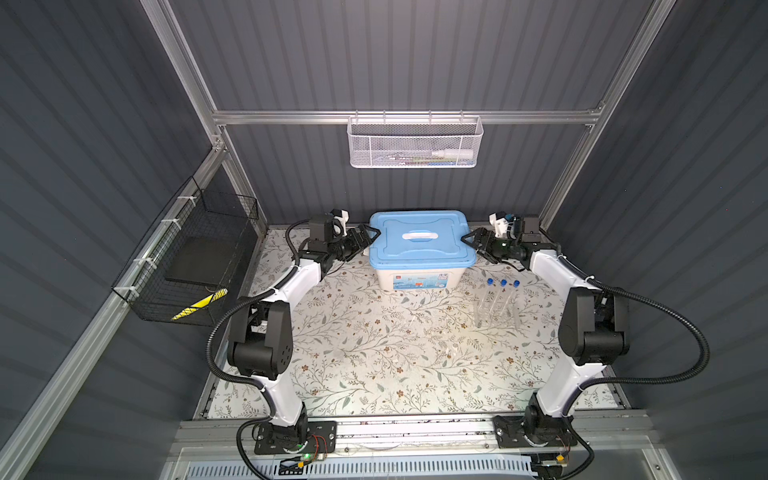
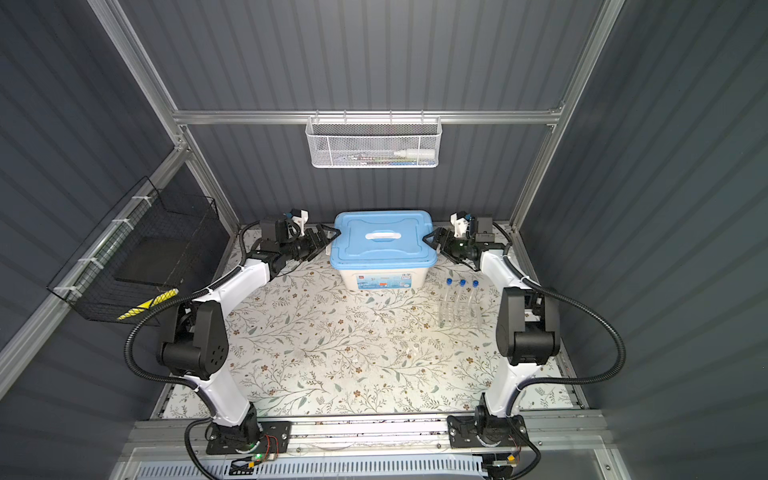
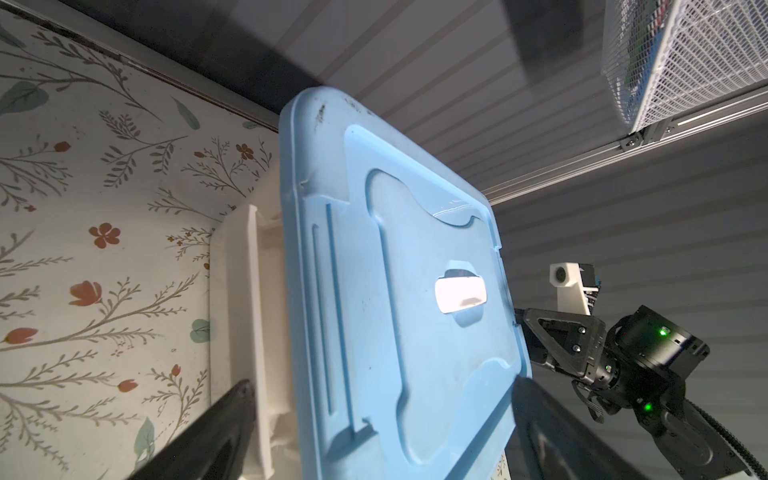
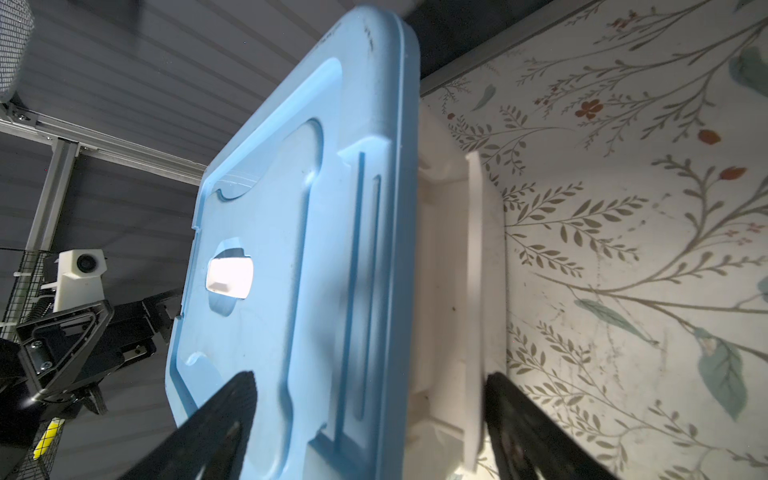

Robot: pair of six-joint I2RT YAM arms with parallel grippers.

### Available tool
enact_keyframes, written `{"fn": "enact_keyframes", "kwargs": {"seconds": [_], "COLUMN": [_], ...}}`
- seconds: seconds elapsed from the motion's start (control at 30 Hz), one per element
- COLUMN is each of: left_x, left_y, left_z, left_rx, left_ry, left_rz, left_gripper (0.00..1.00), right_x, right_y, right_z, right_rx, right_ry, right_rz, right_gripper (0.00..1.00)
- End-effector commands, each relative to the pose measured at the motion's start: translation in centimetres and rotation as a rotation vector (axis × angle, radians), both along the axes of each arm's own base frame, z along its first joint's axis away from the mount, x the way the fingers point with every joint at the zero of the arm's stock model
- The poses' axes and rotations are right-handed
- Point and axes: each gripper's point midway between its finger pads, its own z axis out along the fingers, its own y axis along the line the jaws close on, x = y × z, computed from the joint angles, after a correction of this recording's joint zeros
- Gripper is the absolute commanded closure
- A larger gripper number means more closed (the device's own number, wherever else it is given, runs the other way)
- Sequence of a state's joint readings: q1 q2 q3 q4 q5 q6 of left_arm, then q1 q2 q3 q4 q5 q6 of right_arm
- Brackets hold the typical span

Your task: Organize the chemistry lab equipment

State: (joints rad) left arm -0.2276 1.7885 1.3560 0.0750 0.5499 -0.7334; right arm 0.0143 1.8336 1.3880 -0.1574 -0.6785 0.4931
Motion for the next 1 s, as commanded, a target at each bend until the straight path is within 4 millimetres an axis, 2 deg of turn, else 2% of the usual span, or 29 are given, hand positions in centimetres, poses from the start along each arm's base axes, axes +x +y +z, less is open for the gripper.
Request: {"fn": "enact_keyframes", "kwargs": {"seconds": [0.0, 0.2, 0.23, 0.27, 0.63, 0.83, 0.97], "left_x": [-1.0, -1.2, -1.0, -1.0, -0.6, -1.3, -1.4], "left_y": [-1.8, -2.4, -2.7, -2.8, -3.5, -2.3, -0.5], "left_z": [3.8, 3.5, 4.9, 5.0, 3.3, 6.1, 6.6], "left_rx": [-0.025, -0.009, -0.012, -0.01, 0.008, 0.059, 0.098], "left_ry": [-0.082, -0.079, -0.108, -0.11, -0.079, -0.145, -0.148], "left_rz": [-0.061, -0.072, -0.076, -0.078, -0.088, -0.049, 0.011], "left_gripper": [0.03, 0.03, 0.03, 0.03, 0.03, 0.02, 0.01], "right_x": [-0.4, -0.6, -0.6, -0.6, -0.5, -0.5, -0.4], "right_y": [1.5, 1.6, 1.7, 1.7, 1.7, 1.6, 1.6], "right_z": [3.9, 4.4, 4.4, 4.6, 4.6, 4.6, 4.9], "right_rx": [0.017, 0.008, 0.007, 0.005, -0.022, -0.033, -0.038], "right_ry": [-0.089, -0.101, -0.1, -0.104, -0.103, -0.102, -0.109], "right_rz": [0.056, 0.063, 0.064, 0.064, 0.061, 0.058, 0.053], "right_gripper": [0.13, 0.13, 0.13, 0.13, 0.13, 0.13, 0.13]}}
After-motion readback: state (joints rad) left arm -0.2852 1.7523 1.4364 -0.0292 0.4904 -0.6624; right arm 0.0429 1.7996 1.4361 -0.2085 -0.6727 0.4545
